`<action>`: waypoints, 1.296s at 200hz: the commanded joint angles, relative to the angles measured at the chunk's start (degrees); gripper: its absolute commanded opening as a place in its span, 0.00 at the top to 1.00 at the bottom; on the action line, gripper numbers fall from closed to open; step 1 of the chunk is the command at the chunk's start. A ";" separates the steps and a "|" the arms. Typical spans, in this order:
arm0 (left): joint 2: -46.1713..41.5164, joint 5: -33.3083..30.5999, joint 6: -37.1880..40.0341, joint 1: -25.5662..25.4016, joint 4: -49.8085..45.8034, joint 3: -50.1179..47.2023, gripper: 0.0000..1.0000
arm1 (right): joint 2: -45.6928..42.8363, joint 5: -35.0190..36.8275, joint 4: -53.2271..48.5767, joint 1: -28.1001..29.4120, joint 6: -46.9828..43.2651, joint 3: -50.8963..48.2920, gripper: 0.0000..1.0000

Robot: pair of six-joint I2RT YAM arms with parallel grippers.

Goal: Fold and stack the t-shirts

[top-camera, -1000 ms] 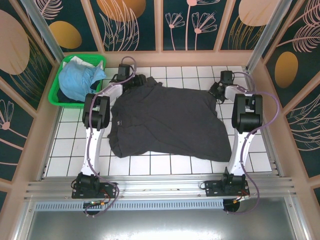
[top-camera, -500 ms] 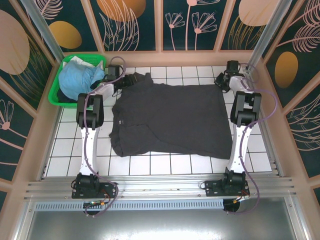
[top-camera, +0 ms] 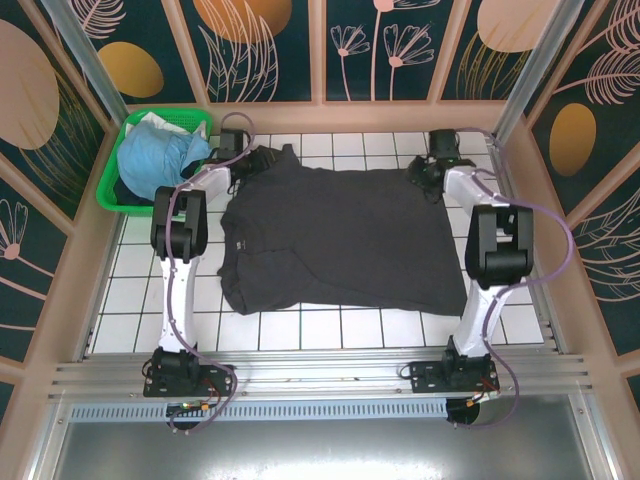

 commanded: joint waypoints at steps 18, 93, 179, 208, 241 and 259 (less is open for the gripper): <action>7.67 1.29 0.96 -0.17 -3.29 9.80 0.45 | -7.57 -1.43 10.39 1.57 0.56 -15.72 0.60; 19.73 -1.72 -4.96 4.85 -5.67 27.59 0.52 | -17.63 0.70 11.71 0.43 3.63 -31.42 0.58; 9.36 1.32 -1.08 2.63 -6.07 26.93 0.29 | -22.43 2.70 12.95 9.51 6.50 -34.94 0.58; -4.56 -2.33 2.66 0.74 -4.83 10.44 0.16 | -20.42 2.16 14.86 13.03 5.68 -35.35 0.57; -17.62 -7.12 4.09 -0.42 0.80 -11.40 0.17 | -15.08 4.80 14.14 10.00 6.76 -34.94 0.56; -20.20 -5.77 3.78 -1.58 2.37 -18.90 0.20 | -14.12 4.89 14.72 7.98 6.43 -35.02 0.56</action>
